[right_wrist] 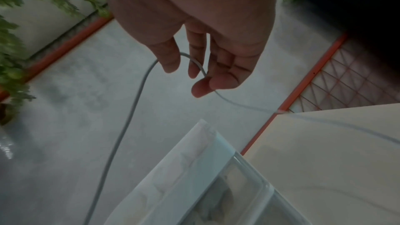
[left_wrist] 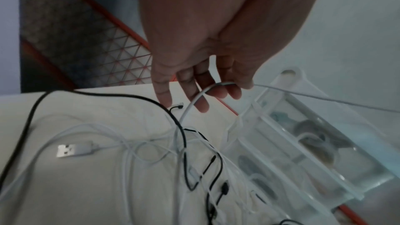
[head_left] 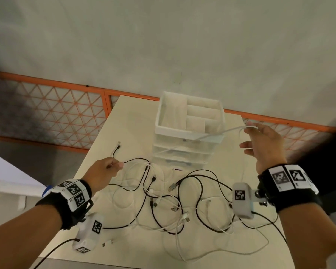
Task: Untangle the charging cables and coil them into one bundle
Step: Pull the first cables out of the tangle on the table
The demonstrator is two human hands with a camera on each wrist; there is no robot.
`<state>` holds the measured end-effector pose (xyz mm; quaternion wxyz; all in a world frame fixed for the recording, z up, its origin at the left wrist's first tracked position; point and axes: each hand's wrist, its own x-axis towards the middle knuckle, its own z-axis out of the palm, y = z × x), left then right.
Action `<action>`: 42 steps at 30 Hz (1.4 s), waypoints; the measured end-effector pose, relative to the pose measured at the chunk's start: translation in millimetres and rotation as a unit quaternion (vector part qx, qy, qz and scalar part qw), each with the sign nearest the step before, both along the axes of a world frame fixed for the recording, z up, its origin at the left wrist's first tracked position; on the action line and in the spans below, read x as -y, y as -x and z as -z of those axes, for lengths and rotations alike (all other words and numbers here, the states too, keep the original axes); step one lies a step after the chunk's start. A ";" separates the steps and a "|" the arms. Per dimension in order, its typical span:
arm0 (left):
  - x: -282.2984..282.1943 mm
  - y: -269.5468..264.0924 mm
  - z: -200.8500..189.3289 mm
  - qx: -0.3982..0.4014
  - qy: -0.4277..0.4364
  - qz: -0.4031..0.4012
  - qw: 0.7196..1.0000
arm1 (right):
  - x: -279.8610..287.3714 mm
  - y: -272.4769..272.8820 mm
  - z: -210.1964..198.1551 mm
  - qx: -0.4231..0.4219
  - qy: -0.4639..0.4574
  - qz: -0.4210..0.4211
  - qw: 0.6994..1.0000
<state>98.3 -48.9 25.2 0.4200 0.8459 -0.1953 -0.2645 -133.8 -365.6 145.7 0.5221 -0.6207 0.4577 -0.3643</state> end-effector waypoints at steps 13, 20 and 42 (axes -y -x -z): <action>28.2 21.6 -54.4 -0.054 0.242 -0.056 0.967 | 43.6 14.9 67.9 -0.199 -0.091 -0.102 0.971; 54.7 58.9 -58.0 0.056 0.147 0.118 0.981 | -75.0 15.1 58.1 -0.194 0.140 -0.264 0.934; 31.7 73.4 -0.8 0.046 -0.076 0.022 0.996 | -145.5 45.8 174.1 -0.514 0.120 -0.437 0.728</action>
